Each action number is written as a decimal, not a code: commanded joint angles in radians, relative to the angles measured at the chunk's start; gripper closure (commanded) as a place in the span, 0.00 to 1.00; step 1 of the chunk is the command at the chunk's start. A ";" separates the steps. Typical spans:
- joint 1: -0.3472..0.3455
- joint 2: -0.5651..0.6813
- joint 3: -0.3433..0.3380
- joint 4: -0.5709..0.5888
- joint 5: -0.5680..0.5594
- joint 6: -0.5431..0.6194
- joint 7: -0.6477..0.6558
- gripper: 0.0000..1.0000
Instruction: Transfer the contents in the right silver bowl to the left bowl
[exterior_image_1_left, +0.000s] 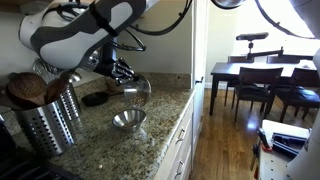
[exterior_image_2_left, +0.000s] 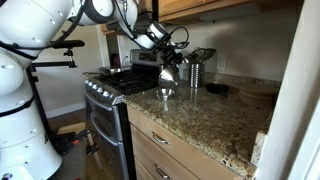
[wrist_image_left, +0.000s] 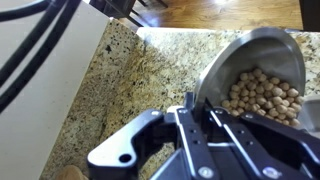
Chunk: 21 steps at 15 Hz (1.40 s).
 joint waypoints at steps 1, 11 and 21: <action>0.022 0.021 -0.007 0.038 -0.039 -0.053 -0.011 0.92; 0.027 0.018 -0.004 0.035 -0.050 -0.066 -0.008 0.92; 0.031 0.013 -0.004 0.025 -0.069 -0.072 0.001 0.92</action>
